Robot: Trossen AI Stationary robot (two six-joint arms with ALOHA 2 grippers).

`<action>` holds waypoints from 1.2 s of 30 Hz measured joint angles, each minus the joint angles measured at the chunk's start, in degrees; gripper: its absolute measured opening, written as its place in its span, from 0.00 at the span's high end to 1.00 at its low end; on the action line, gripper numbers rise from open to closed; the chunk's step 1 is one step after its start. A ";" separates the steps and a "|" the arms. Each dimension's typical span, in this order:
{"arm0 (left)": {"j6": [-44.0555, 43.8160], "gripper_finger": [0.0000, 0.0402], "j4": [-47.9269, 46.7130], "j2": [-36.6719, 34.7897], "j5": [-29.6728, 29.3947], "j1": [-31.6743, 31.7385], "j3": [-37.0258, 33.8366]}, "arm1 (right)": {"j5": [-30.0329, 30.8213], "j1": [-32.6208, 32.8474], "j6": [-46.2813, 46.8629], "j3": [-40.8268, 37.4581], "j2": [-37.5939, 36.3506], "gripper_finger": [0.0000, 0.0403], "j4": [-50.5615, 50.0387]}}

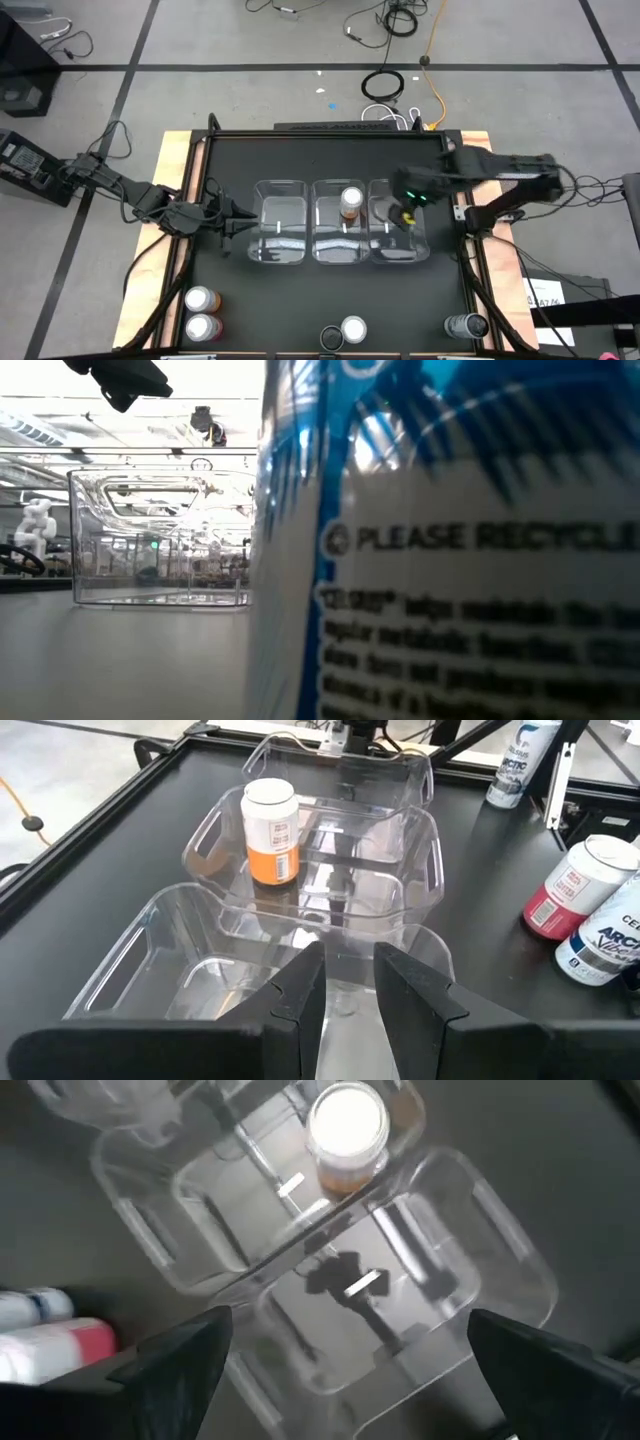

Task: Sort soda cans
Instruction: Put the right white blue soda can into the right transparent bin

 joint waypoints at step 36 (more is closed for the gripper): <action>-0.11 0.75 0.07 -0.01 2.36 0.01 0.00 | -11.76 46.29 54.49 -13.91 -3.21 0.01 0.63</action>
